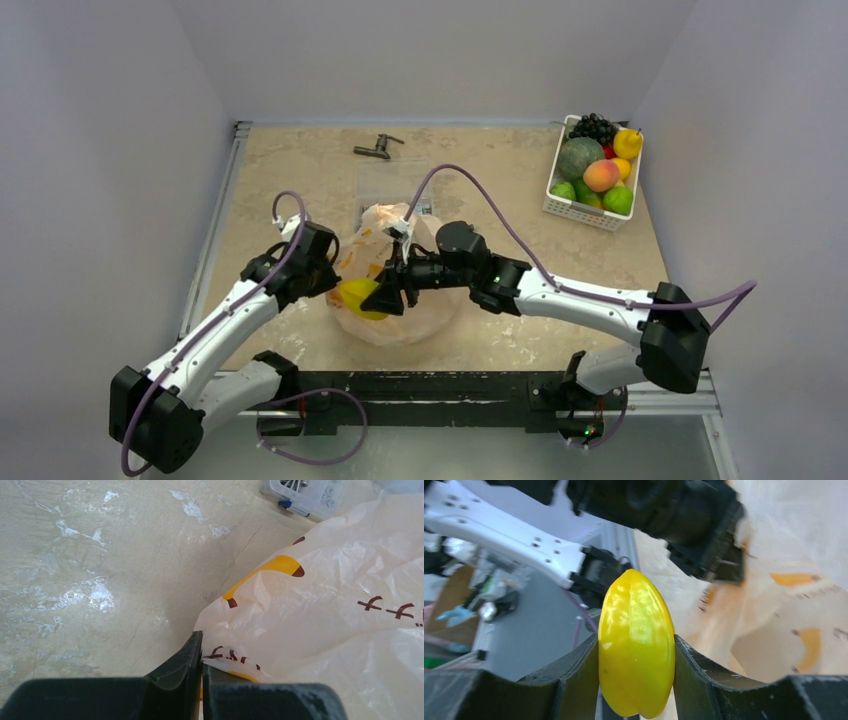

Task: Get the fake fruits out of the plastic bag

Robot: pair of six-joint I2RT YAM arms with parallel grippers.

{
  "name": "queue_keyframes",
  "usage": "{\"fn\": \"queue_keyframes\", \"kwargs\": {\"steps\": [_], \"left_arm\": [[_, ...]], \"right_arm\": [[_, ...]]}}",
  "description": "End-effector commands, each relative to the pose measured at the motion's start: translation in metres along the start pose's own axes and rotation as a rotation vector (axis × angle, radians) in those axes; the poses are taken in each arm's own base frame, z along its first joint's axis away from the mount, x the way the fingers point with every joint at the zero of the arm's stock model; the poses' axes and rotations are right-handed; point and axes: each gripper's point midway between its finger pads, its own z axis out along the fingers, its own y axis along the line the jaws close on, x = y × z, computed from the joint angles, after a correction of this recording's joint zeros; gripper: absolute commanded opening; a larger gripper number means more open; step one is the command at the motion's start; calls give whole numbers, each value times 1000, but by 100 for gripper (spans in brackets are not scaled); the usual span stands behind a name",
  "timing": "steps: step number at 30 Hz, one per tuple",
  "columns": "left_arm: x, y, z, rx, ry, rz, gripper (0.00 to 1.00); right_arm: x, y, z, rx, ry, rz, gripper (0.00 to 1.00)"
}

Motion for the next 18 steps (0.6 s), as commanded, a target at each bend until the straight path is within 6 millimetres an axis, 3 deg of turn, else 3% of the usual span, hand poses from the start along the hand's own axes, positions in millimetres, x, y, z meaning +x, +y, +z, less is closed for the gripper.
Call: {"fn": "queue_keyframes", "kwargs": {"steps": [1,6,8,13,16,18], "left_arm": [[-8,-8,-10,54,0,-7,0],[-7,-17,-27,154,-8,-29,0],[-7,-16,-31,173,-20,-38,0],[-15,-8,-37,161,-77,-34,0],[-15,-4,-35,135,-83,-42,0],[-16,2,-31,88,-84,-67,0]], "right_arm": [[-53,62,5,-300,-100,1,7],[-22,23,31,-150,20,104,7],[-2,16,41,-154,109,109,7],[29,27,44,-244,228,132,7],[31,41,35,-279,251,89,6],[22,57,28,-319,237,48,6]]}}
